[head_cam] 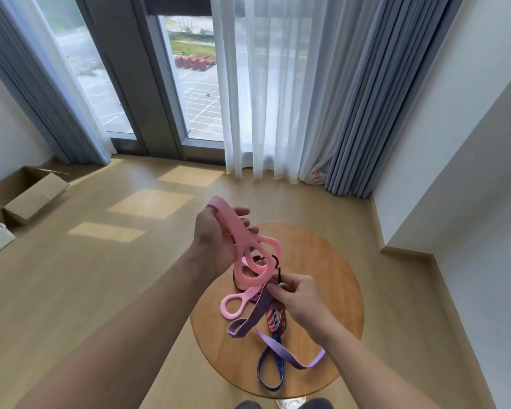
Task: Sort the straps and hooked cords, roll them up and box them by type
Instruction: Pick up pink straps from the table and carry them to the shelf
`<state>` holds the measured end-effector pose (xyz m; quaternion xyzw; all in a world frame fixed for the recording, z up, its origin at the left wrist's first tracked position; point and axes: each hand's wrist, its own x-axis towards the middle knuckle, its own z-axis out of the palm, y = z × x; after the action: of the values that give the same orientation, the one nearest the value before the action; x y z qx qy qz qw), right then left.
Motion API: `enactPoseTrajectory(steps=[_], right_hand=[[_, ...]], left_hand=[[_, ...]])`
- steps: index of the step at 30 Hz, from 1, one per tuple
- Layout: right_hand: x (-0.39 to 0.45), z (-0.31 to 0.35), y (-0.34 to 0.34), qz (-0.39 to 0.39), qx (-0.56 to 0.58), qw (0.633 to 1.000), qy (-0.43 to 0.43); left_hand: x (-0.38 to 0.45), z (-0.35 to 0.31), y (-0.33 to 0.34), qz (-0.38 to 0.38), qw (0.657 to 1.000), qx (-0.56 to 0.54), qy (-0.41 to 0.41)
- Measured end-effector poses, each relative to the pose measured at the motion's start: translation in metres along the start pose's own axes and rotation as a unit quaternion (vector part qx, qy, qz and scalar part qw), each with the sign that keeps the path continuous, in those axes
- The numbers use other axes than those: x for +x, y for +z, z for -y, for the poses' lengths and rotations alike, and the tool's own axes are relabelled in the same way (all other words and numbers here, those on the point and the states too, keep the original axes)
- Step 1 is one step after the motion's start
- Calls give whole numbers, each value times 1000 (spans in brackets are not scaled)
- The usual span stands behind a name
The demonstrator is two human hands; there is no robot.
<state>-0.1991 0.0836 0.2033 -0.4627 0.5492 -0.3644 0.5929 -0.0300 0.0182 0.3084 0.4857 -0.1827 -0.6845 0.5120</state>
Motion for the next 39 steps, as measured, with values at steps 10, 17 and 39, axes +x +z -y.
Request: enactPoseTrajectory(steps=[10,17,39], right_hand=[[9,-22,-22,-13,46,997,68],[18,-53,-40,-48,-35,987,149],[-17,34,-28,13,94,995,-7]], left_hand=[[9,18,-2,-48,998,24,-18],[6,27,9,-95,991,90,-26],[-26,2,5,-10,950,301,78]])
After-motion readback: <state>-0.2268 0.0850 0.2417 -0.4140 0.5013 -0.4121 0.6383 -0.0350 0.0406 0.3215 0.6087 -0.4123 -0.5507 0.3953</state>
